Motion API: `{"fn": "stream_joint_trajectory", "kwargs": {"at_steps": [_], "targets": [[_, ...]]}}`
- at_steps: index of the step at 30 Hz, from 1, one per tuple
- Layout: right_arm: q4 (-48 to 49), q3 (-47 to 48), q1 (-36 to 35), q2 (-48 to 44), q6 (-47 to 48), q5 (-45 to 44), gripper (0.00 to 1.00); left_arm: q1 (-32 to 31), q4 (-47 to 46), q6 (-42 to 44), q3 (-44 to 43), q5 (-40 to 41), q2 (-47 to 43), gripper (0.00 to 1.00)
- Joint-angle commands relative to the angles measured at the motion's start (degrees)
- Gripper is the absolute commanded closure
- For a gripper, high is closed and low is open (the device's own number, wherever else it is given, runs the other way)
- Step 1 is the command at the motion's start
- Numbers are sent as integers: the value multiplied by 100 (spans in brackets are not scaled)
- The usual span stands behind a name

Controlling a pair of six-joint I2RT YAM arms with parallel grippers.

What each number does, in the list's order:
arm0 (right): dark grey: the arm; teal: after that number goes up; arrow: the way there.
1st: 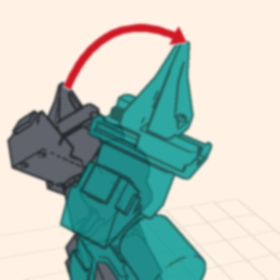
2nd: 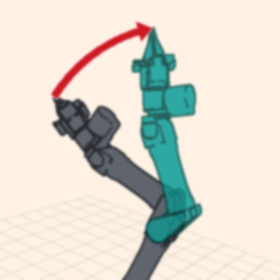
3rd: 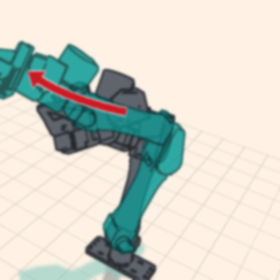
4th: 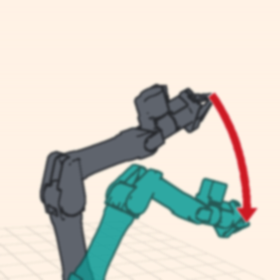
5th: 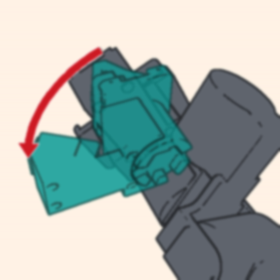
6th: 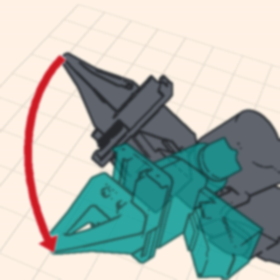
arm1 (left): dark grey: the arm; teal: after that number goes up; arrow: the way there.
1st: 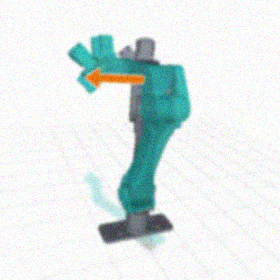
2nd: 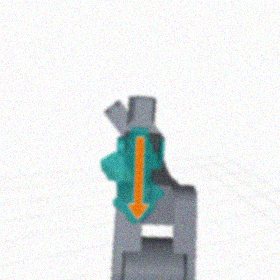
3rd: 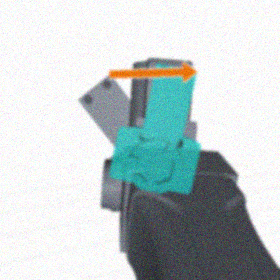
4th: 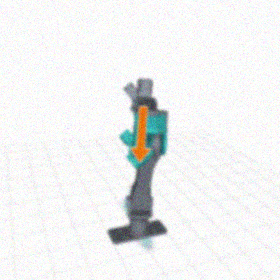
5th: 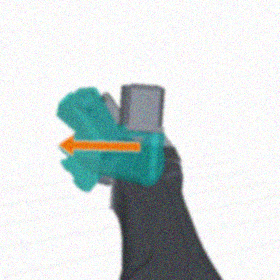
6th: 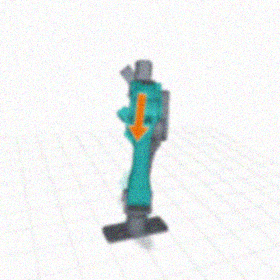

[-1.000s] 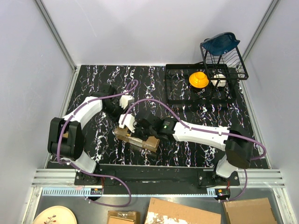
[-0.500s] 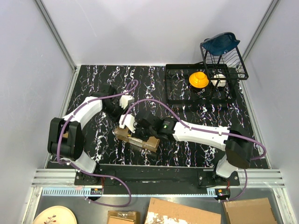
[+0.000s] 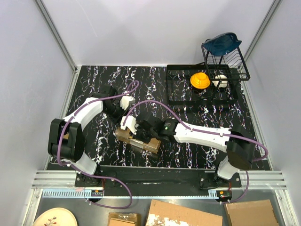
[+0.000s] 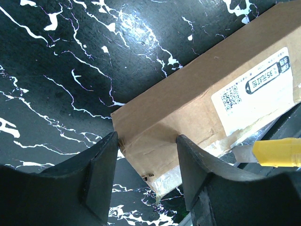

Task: Unpack the express box
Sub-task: Cut the express box at the center of the board.

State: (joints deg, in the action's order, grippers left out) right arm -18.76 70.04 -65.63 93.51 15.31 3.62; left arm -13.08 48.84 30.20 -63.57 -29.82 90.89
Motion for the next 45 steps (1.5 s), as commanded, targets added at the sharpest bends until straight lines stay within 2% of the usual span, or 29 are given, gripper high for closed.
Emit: {"fn": "stream_joint_trajectory", "kwargs": {"at_steps": [1, 17, 25, 32, 35, 45], "targets": [[-162, -17, -47, -44, -46, -19, 100, -37, -41, 136, 55, 12, -98, 46], [-945, 9, -47, -123, -292, -19, 100, -37, -76, 136, 55, 47, -71, 46], [-954, 387, -38, 114, -283, -142, 100, -37, 442, 83, -182, -234, -783, 46], [-971, 642, -21, 246, -257, -177, 100, -335, 408, 4, 502, -252, -792, 45], [-980, 704, -20, 264, -265, -151, 100, -388, 188, -57, 705, 2, -749, 46], [-1304, 818, -20, 220, -300, -107, 100, -379, -155, -84, 864, 345, -371, 46]]}}
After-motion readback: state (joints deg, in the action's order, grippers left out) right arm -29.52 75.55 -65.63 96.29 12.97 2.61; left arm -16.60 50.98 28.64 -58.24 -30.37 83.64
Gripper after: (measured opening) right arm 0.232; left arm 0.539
